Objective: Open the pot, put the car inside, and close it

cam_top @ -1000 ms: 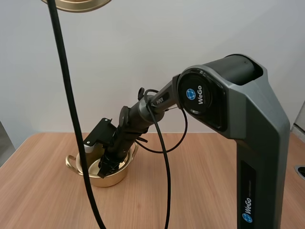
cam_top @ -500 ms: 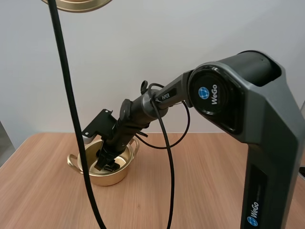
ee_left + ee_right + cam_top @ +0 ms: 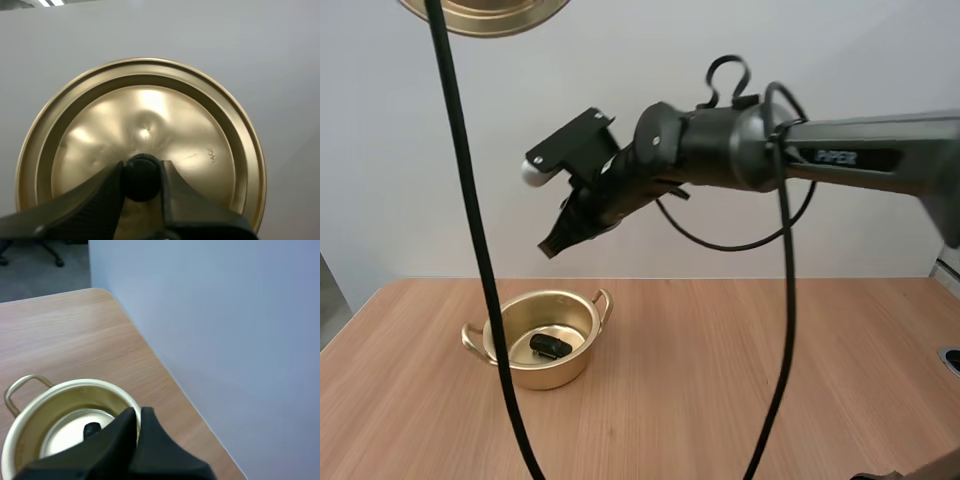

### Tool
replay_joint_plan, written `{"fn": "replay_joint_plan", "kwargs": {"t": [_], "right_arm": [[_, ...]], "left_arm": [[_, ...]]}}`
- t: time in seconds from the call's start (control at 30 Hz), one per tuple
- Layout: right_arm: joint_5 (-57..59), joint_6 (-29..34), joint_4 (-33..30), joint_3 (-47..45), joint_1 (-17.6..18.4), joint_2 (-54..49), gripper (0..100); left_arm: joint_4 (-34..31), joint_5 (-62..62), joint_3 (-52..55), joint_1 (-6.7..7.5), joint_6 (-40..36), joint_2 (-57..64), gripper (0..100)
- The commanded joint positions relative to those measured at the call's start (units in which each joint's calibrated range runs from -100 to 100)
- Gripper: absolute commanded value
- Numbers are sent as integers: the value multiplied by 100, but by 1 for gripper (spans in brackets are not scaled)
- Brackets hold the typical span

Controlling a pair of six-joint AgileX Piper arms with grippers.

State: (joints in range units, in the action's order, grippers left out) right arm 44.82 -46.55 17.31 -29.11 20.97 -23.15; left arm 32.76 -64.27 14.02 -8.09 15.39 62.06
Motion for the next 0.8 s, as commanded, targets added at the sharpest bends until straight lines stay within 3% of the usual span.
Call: {"fn": "replay_joint_plan", "kwargs": {"t": [0.0,0.2,0.33,0.6,0.77], "right_arm": [[354,165,-222,5,-317,-1503,0],[747,1015,-1806,5,-1031,-2680,0],[849,1375,-2515,5,-1325,-3494,0],[1132,2191,-2883,5,-1514,-4692,0],[1159,2203,-2999,5,-1528,-4977,0]], "left_arm": [[-83,4,275,-3,-2,0,0],[-397,-170,1329,-3,112,-205,0],[-497,-261,1939,-3,112,-776,0],[-721,-551,2248,-3,224,-2420,0],[-871,-762,2366,-3,305,-3083,0]]}}
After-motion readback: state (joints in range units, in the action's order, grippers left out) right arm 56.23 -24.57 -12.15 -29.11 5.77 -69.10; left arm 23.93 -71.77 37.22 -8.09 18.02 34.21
